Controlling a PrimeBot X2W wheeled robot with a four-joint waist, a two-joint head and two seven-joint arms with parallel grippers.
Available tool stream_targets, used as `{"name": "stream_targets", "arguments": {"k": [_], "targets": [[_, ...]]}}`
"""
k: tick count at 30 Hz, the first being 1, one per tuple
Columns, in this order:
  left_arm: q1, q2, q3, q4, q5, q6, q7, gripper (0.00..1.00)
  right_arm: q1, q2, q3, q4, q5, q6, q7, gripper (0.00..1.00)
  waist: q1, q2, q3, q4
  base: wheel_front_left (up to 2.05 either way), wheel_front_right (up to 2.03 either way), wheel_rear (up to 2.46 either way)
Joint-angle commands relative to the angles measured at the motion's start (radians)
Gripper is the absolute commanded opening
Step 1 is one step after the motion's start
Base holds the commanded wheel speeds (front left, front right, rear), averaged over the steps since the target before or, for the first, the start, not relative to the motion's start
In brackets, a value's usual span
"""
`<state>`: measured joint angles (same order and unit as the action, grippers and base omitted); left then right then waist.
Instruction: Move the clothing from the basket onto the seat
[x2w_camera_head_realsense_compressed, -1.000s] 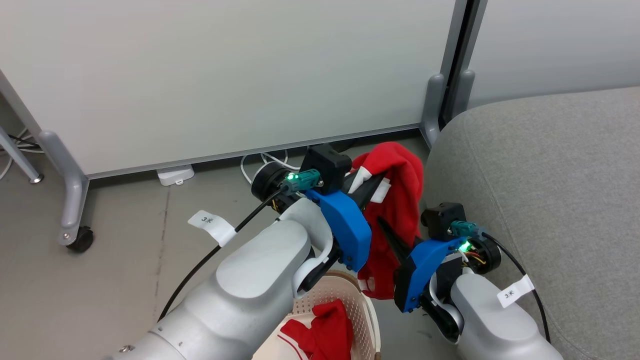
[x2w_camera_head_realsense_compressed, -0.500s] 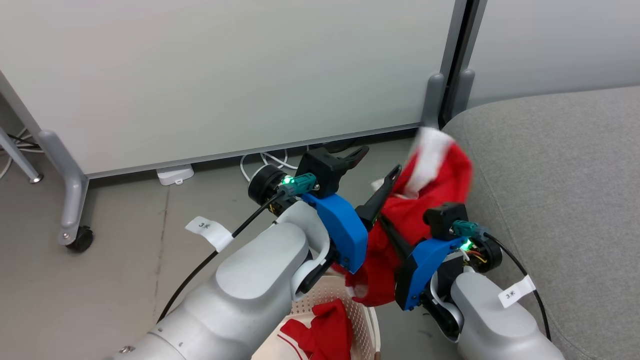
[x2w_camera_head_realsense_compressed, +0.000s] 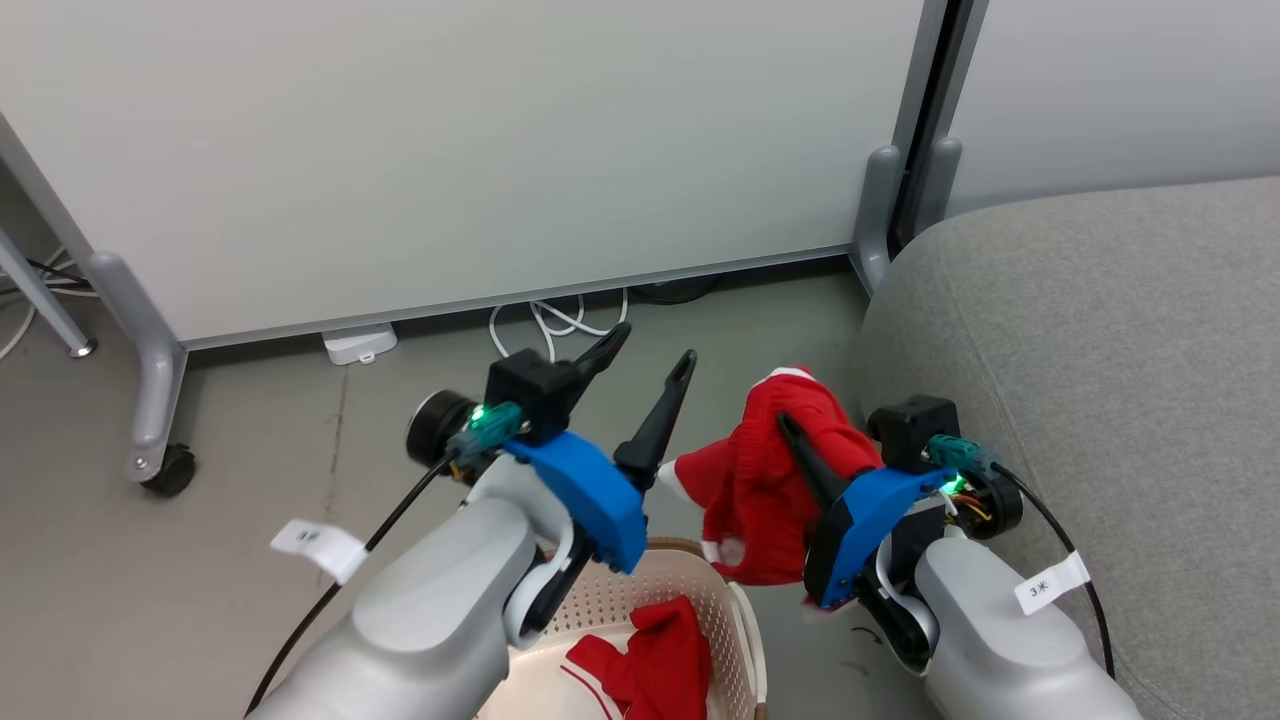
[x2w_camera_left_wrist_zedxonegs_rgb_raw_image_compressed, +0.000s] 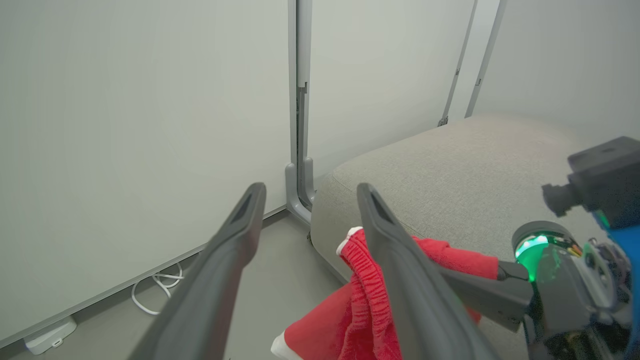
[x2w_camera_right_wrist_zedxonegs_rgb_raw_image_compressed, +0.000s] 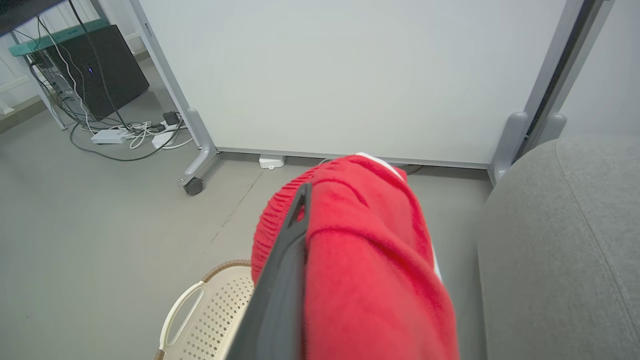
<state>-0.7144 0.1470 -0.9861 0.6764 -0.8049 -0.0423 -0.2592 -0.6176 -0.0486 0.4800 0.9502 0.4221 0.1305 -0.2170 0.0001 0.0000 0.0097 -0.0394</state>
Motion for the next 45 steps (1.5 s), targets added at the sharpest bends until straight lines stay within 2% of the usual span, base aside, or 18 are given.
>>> {"name": "stream_targets", "arguments": {"k": [1, 7, 12, 20, 26, 34, 45], "targets": [[0.017, 0.009, 0.011, -0.01, 0.009, 0.007, -0.006, 1.0, -0.006, -0.003, -0.004, -0.004, -0.007, 0.0, -0.006, 0.0, -0.0001, 0.0, 0.0, 0.001, 0.0, 0.0, 0.0], [0.157, 0.078, 0.15, -0.161, 0.099, 0.032, -0.007, 1.0, 0.007, -0.003, -0.032, -0.021, -0.029, 0.0, -0.016, 0.0, -0.0001, 0.0, 0.002, 0.002, 0.0, 0.0, 0.0], [0.291, 0.109, 0.266, -0.269, 0.194, 0.02, -0.007, 1.0, 0.021, -0.003, -0.056, -0.037, -0.053, 0.0, -0.011, 0.0, -0.0001, 0.0, 0.004, 0.0, 0.0, 0.0, 0.0], [0.495, 0.089, 0.442, -0.38, 0.353, -0.04, -0.007, 1.0, 0.058, -0.003, -0.094, -0.088, -0.089, 0.0, 0.01, 0.0, -0.0001, 0.0, 0.011, -0.021, 0.0, 0.0, 0.0], [0.58, 0.064, 0.54, -0.399, 0.418, -0.067, -0.007, 1.0, 0.08, -0.003, -0.124, -0.13, -0.114, 0.0, 0.028, 0.0, -0.0001, 0.0, 0.02, -0.037, 0.0, 0.0, 0.0], [0.618, 0.031, 0.617, -0.411, 0.478, -0.082, -0.008, 1.0, 0.105, -0.003, -0.161, -0.191, -0.13, 0.0, 0.052, 0.0, -0.0001, 0.0, 0.034, -0.086, 0.0, 0.0, 0.0], [0.599, 0.028, 0.628, -0.41, 0.503, -0.091, -0.007, 1.0, 0.133, -0.003, -0.186, -0.269, -0.144, 0.0, 0.078, 0.0, -0.0001, 0.0, 0.063, -0.224, 0.0, 0.0, 0.0]]}}
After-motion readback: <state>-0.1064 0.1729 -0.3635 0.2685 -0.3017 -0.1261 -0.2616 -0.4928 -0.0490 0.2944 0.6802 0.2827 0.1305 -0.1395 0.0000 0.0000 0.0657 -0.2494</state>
